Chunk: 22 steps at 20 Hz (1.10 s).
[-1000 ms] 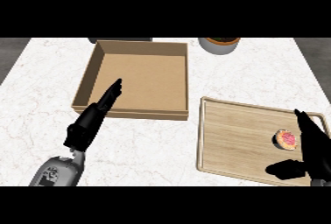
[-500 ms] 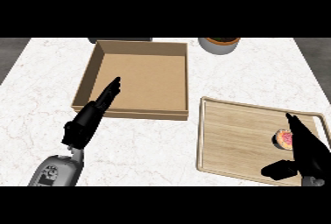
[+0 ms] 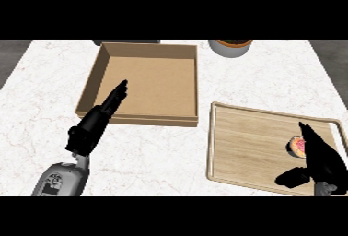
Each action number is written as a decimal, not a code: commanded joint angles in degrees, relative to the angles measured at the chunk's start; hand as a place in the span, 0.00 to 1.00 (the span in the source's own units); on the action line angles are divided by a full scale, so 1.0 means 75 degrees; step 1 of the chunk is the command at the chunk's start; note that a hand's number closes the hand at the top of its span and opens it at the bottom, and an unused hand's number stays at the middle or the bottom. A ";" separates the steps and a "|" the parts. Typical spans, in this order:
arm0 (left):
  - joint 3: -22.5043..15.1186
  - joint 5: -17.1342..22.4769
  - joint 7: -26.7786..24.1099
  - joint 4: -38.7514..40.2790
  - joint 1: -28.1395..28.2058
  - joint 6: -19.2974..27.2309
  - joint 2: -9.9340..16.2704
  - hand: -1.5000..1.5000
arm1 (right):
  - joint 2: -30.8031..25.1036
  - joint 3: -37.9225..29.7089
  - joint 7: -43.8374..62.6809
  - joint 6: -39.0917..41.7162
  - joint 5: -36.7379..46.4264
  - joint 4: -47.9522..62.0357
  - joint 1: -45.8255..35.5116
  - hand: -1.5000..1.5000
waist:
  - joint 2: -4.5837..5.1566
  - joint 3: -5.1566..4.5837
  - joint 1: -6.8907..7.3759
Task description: Pick the cupcake from the tray and place it in the cardboard box
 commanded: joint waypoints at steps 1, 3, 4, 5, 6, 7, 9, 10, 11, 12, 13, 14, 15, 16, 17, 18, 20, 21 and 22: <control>-0.0003 -0.0194 -0.0085 0.0417 -0.0176 0.0006 -0.0244 0.50 | -0.0028 -0.0164 -0.0731 -0.0445 0.0306 0.0846 0.0183 0.00 | 0.0005 0.0000 -0.0009; 0.0043 -0.0095 0.0187 -0.0341 0.0162 -0.0131 -0.0184 0.50 | 0.0066 -0.0293 -0.0272 -0.0031 0.0393 0.1093 -0.0530 0.00 | 0.0000 0.0000 0.0026; 0.0434 0.0067 0.0039 0.0314 -0.0426 -0.0250 -0.0056 0.50 | 0.0442 0.0104 0.0306 -0.0031 0.0734 0.1087 -0.0849 0.00 | 0.0007 -0.0001 0.0020; 0.0198 -0.0152 -0.0012 -0.0251 0.0368 -0.0214 -0.0117 0.50 | 0.0258 -0.0123 -0.0274 -0.0291 0.0707 0.0714 -0.0055 0.00 | -0.0003 -0.0001 0.0008; 0.0167 -0.0328 0.0064 0.0268 -0.0320 -0.0011 -0.0379 0.50 | 0.0247 -0.0065 -0.0013 0.0053 0.0718 0.0377 0.0016 0.00 | -0.0001 -0.0001 -0.0015; 0.0360 -0.0131 0.0078 0.0369 -0.0433 -0.0260 -0.0229 0.50 | 0.0092 -0.0283 -0.0061 0.0269 0.0644 0.0772 -0.0409 0.00 | 0.0002 -0.0001 -0.0004; 0.0588 0.0072 0.0011 -0.0157 0.0015 -0.0487 0.0052 0.50 | 0.0412 -0.0055 -0.0423 -0.0352 0.0837 0.1014 -0.0021 0.00 | -0.0002 0.0000 0.0012; 0.0558 0.0078 -0.0430 0.0148 0.0311 -0.0650 0.0152 0.50 | 0.0048 -0.0532 -0.0942 -0.0316 0.0401 0.1215 0.0034 1.00 | 0.0001 0.0000 0.0009; 0.0469 -0.0210 -0.0169 0.0691 -0.0453 -0.0282 -0.0171 0.50 | 0.0684 0.0132 -0.0555 -0.0676 0.0939 0.1412 -0.0033 1.00 | 0.0010 0.0000 -0.0009; 0.0273 -0.0395 -0.0168 0.0304 -0.0115 -0.0022 -0.0412 0.50 | 0.0405 -0.0070 -0.0254 0.0128 0.0698 0.0789 -0.0184 1.00 | -0.0001 -0.0002 -0.0001; 0.0333 -0.0339 -0.0498 0.0625 -0.0216 -0.0285 -0.0233 0.50 | 0.0148 -0.0223 -0.0982 -0.0292 0.0744 0.1604 -0.0238 1.00 | 0.0009 0.0000 0.0004; 0.0288 -0.0186 0.0162 -0.0306 0.0198 -0.0392 -0.0143 0.50 | 0.0234 -0.0145 -0.0809 -0.0219 0.0843 0.1517 -0.0353 1.00 | -0.0003 0.0001 0.0041; 0.0396 -0.0147 -0.0046 -0.0011 -0.0038 -0.0348 -0.0249 0.50 | 0.0144 -0.0225 -0.0788 -0.0076 0.0865 0.1578 -0.0604 1.00 | 0.0002 0.0000 0.0027; 0.0317 -0.0346 -0.0267 0.0297 -0.0081 -0.0234 -0.0309 0.50 | 0.0304 0.0025 -0.1062 -0.0770 0.1215 0.1616 -0.0029 1.00 | 0.0004 0.0000 0.0002; 0.0015 -0.0582 -0.0466 0.0189 0.0383 -0.0077 -0.0484 0.50 | -0.0059 -0.0237 -0.1120 -0.0329 0.1033 0.1643 -0.0400 1.00 | 0.0003 0.0000 0.0024; 0.0342 -0.0350 -0.0050 0.0407 -0.0308 -0.0202 -0.0392 0.50 | 0.0268 -0.0104 -0.1067 -0.0801 0.1331 0.2210 -0.0855 1.00 | 0.0013 0.0002 0.0032; 0.0394 -0.0167 -0.0078 0.0142 0.0067 -0.0483 -0.0230 0.50 | -0.0081 -0.0413 -0.1224 -0.0807 0.1336 0.2019 -0.0831 1.00 | 0.0005 0.0001 0.0035; 0.0237 -0.0335 0.0162 -0.0302 0.0102 -0.0310 -0.0335 0.50 | 0.0072 -0.0266 -0.1308 -0.1197 0.1557 0.2052 -0.0597 1.00 | -0.0001 0.0002 0.0035; 0.0353 -0.0331 -0.0512 0.0509 0.0038 -0.0371 -0.0343 0.50 | 0.0260 -0.0003 -0.0714 -0.1018 0.1903 0.1799 -0.0823 1.00 | 0.0008 -0.0002 0.0016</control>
